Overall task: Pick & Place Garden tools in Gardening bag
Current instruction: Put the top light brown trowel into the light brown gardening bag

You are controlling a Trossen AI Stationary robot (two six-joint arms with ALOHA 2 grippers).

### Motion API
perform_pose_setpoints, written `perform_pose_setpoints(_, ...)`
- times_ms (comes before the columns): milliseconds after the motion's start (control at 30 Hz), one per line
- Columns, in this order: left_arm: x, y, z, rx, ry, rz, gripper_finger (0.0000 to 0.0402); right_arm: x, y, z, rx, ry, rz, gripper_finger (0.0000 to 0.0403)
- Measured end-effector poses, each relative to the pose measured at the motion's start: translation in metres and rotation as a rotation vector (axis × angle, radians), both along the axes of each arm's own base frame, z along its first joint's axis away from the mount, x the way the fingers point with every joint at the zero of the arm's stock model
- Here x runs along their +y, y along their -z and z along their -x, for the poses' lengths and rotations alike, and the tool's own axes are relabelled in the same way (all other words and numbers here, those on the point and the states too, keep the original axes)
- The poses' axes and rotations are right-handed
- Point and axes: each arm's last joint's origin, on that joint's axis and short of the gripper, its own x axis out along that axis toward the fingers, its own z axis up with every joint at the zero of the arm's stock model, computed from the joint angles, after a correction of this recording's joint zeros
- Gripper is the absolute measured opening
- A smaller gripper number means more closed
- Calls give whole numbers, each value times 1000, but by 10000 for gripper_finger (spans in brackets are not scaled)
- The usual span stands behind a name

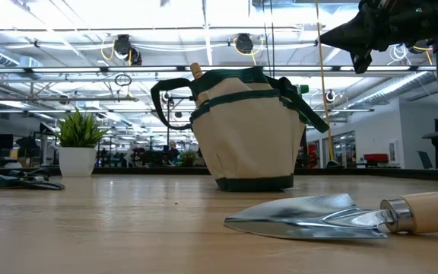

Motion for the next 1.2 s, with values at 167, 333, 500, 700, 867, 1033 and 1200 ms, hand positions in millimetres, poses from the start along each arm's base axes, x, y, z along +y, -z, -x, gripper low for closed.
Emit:
perform_pose_setpoints(167, -1, 17, -20, 20, -89, -11, 74, 0, 0, 0, 2, 0, 5, 0)
perform_pose_setpoints(333, 0, 28, -36, -8, -201, -13, 74, 0, 0, 0, 5, -4, 27, 0)
perform_pose_setpoints(500, 3, 42, -56, -74, -307, 6, 74, 0, 0, 0, 7, -4, 37, 0)
perform_pose_setpoints(700, 4, 64, -74, -96, -386, 15, 74, 0, 0, 0, 7, -4, 37, 0)
perform_pose_setpoints(867, 5, 79, -82, -67, -458, 9, 74, 0, 0, 0, 7, -5, 37, 0)
perform_pose_setpoints(1033, 6, 85, -86, -74, -495, 11, 74, 0, 0, 0, 7, -5, 36, 0)
perform_pose_setpoints(1200, 7, 91, -89, -63, -540, -18, 74, 0, 0, 0, 6, -5, 34, 0)
